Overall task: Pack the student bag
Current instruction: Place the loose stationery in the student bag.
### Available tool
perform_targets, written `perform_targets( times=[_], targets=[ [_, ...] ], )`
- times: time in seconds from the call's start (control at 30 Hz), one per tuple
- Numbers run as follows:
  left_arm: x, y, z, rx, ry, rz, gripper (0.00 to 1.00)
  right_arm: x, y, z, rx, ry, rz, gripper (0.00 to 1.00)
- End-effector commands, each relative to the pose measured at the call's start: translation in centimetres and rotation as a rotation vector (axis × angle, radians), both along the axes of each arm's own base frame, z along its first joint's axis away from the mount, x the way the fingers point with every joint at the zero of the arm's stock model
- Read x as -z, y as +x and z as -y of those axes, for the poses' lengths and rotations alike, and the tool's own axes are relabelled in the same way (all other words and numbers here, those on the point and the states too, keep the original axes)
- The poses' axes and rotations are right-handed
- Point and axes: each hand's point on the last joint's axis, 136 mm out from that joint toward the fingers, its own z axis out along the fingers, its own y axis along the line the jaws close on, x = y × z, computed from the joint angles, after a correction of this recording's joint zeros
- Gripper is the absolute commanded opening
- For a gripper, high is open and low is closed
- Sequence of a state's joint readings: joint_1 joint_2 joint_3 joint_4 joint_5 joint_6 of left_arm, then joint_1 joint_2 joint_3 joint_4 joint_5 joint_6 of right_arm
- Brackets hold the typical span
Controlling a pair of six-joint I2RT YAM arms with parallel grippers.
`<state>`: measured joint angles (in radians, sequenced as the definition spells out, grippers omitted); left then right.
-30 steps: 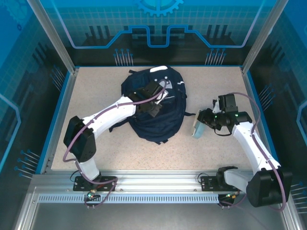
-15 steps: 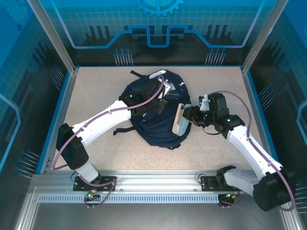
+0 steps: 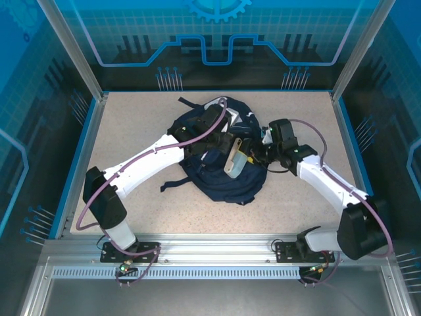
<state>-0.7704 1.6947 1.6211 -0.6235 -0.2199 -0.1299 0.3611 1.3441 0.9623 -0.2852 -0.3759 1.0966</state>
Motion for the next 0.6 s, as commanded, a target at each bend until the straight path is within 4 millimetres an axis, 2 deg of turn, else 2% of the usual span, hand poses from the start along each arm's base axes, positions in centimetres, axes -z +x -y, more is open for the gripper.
perform_targets(
  times=[0.0,0.17,0.3,0.37,0.43,0.5,0.57],
  targets=[
    [-6.9,0.8,1.9,-0.002,-0.181,0.128,0.01,-2.1,3.2,-0.5,0.079,0.022,0.084,0.20],
    [-7.0,1.5,1.6,-0.081,-0.208,0.102,0.00,-1.9,6.8,-2.4,0.124,0.076,0.111,0.20],
    [-7.0,1.6,1.9,-0.084,-0.223,0.086,0.00,-2.0,8.1,-5.2,0.068,0.113,0.127,0.22],
    [-6.9,1.6,2.1,-0.083,-0.226,0.082,0.00,-1.8,8.2,-6.2,0.039,0.111,0.126,0.27],
    [-6.7,1.7,2.1,-0.086,-0.224,0.078,0.00,-1.4,7.8,-6.8,0.010,0.115,0.110,0.36],
    [-6.5,1.7,2.1,-0.089,-0.219,0.074,0.00,-0.7,7.1,-6.7,0.001,0.104,0.075,0.48],
    [-6.4,1.8,1.9,-0.097,-0.216,0.073,0.00,-0.4,6.2,-5.8,0.007,0.067,0.058,0.53]
  ],
)
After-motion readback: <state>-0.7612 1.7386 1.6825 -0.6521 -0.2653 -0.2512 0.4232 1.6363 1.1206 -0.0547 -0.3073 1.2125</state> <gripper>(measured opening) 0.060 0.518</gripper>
